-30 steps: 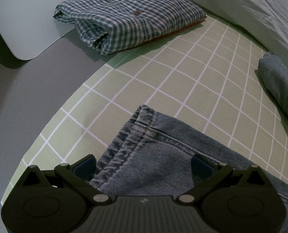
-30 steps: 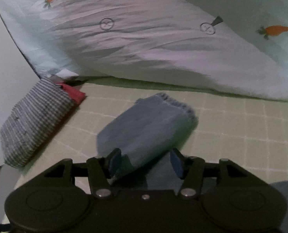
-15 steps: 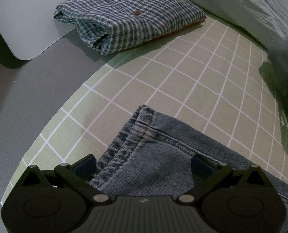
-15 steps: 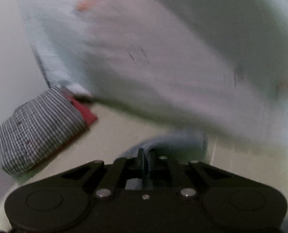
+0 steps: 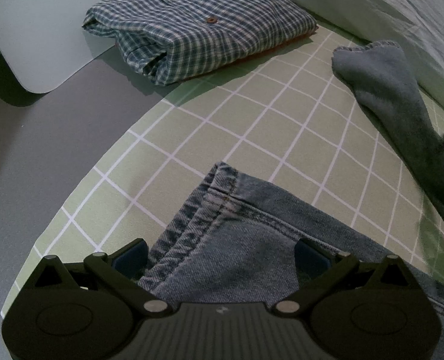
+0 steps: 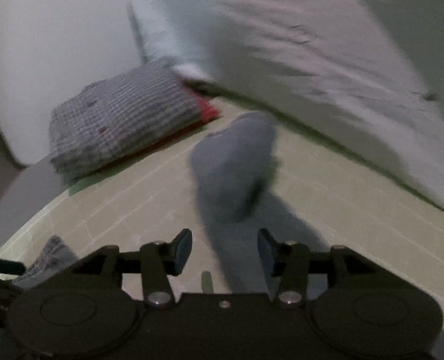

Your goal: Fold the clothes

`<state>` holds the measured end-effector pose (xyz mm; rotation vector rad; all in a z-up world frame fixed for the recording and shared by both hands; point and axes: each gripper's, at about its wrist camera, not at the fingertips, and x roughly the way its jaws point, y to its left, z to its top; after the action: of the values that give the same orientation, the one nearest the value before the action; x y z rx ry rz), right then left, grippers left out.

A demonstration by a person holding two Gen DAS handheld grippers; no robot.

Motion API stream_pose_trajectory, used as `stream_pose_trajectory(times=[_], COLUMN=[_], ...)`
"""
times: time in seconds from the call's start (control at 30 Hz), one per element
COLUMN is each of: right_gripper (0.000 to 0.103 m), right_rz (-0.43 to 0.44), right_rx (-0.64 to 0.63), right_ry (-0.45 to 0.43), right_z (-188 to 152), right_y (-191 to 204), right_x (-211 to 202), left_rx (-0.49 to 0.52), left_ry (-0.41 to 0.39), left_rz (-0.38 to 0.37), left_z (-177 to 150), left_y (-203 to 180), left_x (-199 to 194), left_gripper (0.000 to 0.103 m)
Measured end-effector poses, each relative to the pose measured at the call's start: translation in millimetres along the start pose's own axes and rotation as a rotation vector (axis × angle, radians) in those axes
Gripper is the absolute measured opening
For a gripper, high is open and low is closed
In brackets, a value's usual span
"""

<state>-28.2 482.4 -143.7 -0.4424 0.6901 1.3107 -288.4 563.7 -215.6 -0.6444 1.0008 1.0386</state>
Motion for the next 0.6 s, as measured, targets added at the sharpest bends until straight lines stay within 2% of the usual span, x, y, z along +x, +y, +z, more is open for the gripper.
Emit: stream_pose_trajectory(times=[0.07, 0.17, 0.23, 0.27, 0.37, 0.4, 0.47, 0.5, 0.53, 0.6], right_gripper=[0.056, 0.057, 0.063, 0.064, 0.065, 0.062, 0.038, 0.014, 0.005, 0.004], right_rz=[-0.045, -0.097, -0.096, -0.097, -0.087, -0.083, -0.083, -0.084, -0.083, -0.141], right_rx=[0.053, 0.141, 0.149, 0.142, 0.129, 0.124, 0.105, 0.095, 0.088, 0.081], right_ry=[-0.015, 0.026, 0.082, 0.121, 0.148, 0.154, 0.155, 0.142, 0.129, 0.045], right_z=[1, -1, -6, -10, -17, -19, -20, -17, -13, -2], right_y=[-23, -60, -76, -80, -82, -82, -82, -82, -81, -78], right_x=[-6, 1, 12, 19, 22, 23, 22, 21, 19, 5], left_rx=[0.0, 0.001, 0.0, 0.0, 0.0, -0.001, -0.001, 0.0, 0.0, 0.001], left_ry=[0.003, 0.007, 0.006, 0.005, 0.005, 0.005, 0.005, 0.006, 0.008, 0.01], left_rz=[0.0, 0.0, 0.0, 0.0, 0.0, 0.0, 0.001, 0.0, 0.0, -0.001], left_z=[1, 1, 1, 1, 1, 1, 1, 2, 2, 3], left_y=[0, 0, 0, 0, 0, 0, 0, 0, 0, 0], left_x=[0, 0, 0, 0, 0, 0, 0, 1, 1, 1], left_gripper=[0.103, 0.103, 0.103, 0.103, 0.103, 0.103, 0.103, 0.103, 0.103, 0.103])
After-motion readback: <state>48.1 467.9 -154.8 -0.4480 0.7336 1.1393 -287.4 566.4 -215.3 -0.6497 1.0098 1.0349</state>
